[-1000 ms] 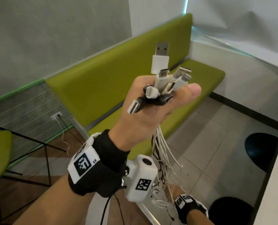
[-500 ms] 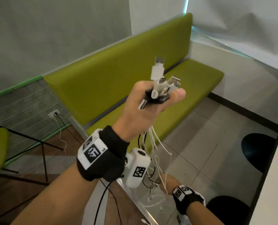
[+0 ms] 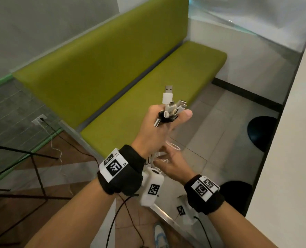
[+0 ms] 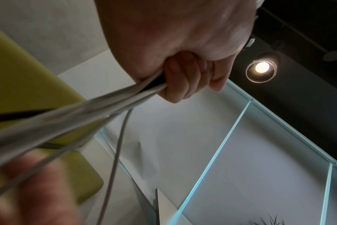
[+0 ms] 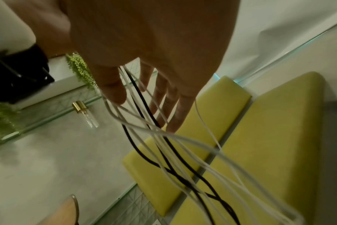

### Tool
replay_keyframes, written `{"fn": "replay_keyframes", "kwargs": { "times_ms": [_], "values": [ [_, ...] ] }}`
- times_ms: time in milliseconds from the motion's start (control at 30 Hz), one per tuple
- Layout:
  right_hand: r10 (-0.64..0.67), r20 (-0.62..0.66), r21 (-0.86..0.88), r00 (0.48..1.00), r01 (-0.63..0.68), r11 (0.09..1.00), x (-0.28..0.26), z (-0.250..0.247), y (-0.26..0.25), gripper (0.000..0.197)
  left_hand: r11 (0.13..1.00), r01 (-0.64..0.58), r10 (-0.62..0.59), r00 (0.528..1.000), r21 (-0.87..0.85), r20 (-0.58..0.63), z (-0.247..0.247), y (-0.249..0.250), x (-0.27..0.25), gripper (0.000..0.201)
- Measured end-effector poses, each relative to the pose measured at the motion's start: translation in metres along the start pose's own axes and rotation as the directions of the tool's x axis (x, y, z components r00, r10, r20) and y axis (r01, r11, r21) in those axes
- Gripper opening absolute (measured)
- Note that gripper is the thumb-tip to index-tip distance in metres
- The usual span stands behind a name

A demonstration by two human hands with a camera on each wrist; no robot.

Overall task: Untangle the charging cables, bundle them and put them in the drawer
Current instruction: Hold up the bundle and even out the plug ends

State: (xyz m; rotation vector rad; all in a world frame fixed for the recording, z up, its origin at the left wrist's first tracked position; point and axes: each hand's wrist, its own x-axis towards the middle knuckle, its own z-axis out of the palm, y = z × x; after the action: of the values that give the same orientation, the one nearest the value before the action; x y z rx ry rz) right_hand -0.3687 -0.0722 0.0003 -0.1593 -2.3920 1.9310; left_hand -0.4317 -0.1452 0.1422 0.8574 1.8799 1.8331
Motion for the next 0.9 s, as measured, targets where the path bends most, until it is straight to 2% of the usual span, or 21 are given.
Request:
{"fn": "replay_keyframes", "kwargs": {
  "times_ms": [67, 100, 167, 233, 267, 333, 367, 400, 433, 467, 500, 533, 567, 633, 667, 767, 833, 900],
  "values": [
    [0.068, 0.040, -0.122, 0.997, -0.063, 0.991, 0.003, 0.006, 0.013, 0.014, 0.999, 0.000, 0.001, 1.000, -0.040, 0.015, 0.000, -0.001, 0.001, 0.045],
    [0.137, 0.073, -0.216, 0.988, -0.118, 0.969, 0.004, 0.006, 0.022, 0.011, 0.999, 0.001, 0.000, 1.000, -0.047, 0.016, -0.001, 0.000, 0.002, 0.044],
    [0.302, 0.146, -0.463, 0.942, -0.204, 0.862, 0.002, 0.002, 0.036, 0.024, 0.999, 0.000, 0.000, 1.000, -0.040, 0.005, -0.004, -0.001, 0.003, 0.042],
    [0.382, 0.125, -0.620, 0.916, -0.229, 0.750, -0.004, -0.008, 0.037, 0.027, 1.000, -0.002, 0.002, 1.000, -0.009, -0.010, -0.009, -0.007, 0.002, 0.043],
    [0.354, 0.077, -0.633, 0.932, -0.228, 0.739, -0.007, -0.015, 0.031, 0.027, 1.000, -0.002, 0.002, 1.000, 0.009, -0.019, -0.010, -0.012, 0.002, 0.044],
    [0.121, -0.090, -0.582, 0.989, -0.151, 0.799, -0.012, -0.029, 0.012, 0.025, 0.998, -0.007, 0.008, 1.000, 0.056, -0.025, -0.008, -0.019, 0.000, 0.046],
    [-0.045, -0.194, -0.535, 0.980, -0.068, 0.842, -0.013, -0.036, 0.002, 0.024, 0.996, -0.015, 0.016, 1.000, 0.093, -0.016, -0.006, -0.021, 0.000, 0.047],
    [-0.197, -0.272, -0.468, 0.942, 0.049, 0.882, -0.014, -0.041, -0.009, 0.017, 0.992, -0.022, 0.022, 1.000, 0.123, -0.003, -0.003, -0.023, 0.000, 0.047],
    [-0.303, -0.288, -0.393, 0.908, 0.177, 0.903, -0.014, -0.043, -0.019, 0.012, 0.990, -0.022, 0.022, 1.000, 0.136, 0.006, 0.001, -0.024, 0.000, 0.047],
    [-0.352, -0.263, -0.321, 0.898, 0.262, 0.910, -0.012, -0.043, -0.028, 0.021, 0.992, -0.011, 0.010, 1.000, 0.126, 0.005, 0.005, -0.024, 0.000, 0.046],
    [-0.343, -0.210, -0.245, 0.916, 0.291, 0.925, -0.010, -0.040, -0.032, 0.033, 0.993, -0.001, 0.001, 1.000, 0.115, 0.001, 0.009, -0.023, 0.000, 0.046],
    [-0.296, -0.160, -0.172, 0.942, 0.268, 0.948, -0.008, -0.035, -0.034, 0.035, 0.994, -0.002, 0.001, 1.000, 0.111, 0.005, 0.012, -0.022, 0.000, 0.046],
    [-0.251, -0.143, -0.103, 0.957, 0.238, 0.966, -0.007, -0.028, -0.035, 0.030, 0.992, -0.008, 0.007, 1.000, 0.127, 0.011, 0.015, -0.023, -0.001, 0.047],
    [-0.187, -0.195, -0.026, 0.963, 0.185, 0.982, -0.003, -0.018, -0.026, 0.024, 0.987, -0.013, 0.011, 1.000, 0.161, 0.014, 0.017, -0.024, -0.004, 0.049],
    [-0.165, -0.221, -0.045, 0.961, 0.159, 0.986, -0.002, -0.016, -0.020, 0.023, 0.986, -0.005, 0.003, 1.000, 0.166, 0.011, 0.017, -0.025, -0.006, 0.049],
    [-0.168, -0.222, -0.253, 0.960, 0.110, 0.961, -0.002, -0.011, -0.009, 0.023, 0.991, 0.030, -0.033, 0.999, 0.132, 0.022, 0.014, -0.031, -0.012, 0.049],
    [-0.160, -0.194, -0.278, 0.968, 0.103, 0.955, -0.004, -0.009, -0.011, 0.034, 0.989, 0.042, -0.045, 0.999, 0.140, 0.013, 0.012, -0.034, -0.016, 0.051],
    [-0.187, -0.168, -0.266, 0.968, 0.138, 0.954, -0.002, -0.008, -0.009, 0.034, 0.989, 0.056, -0.058, 0.998, 0.136, 0.012, 0.011, -0.036, -0.019, 0.051]
  ]
}}
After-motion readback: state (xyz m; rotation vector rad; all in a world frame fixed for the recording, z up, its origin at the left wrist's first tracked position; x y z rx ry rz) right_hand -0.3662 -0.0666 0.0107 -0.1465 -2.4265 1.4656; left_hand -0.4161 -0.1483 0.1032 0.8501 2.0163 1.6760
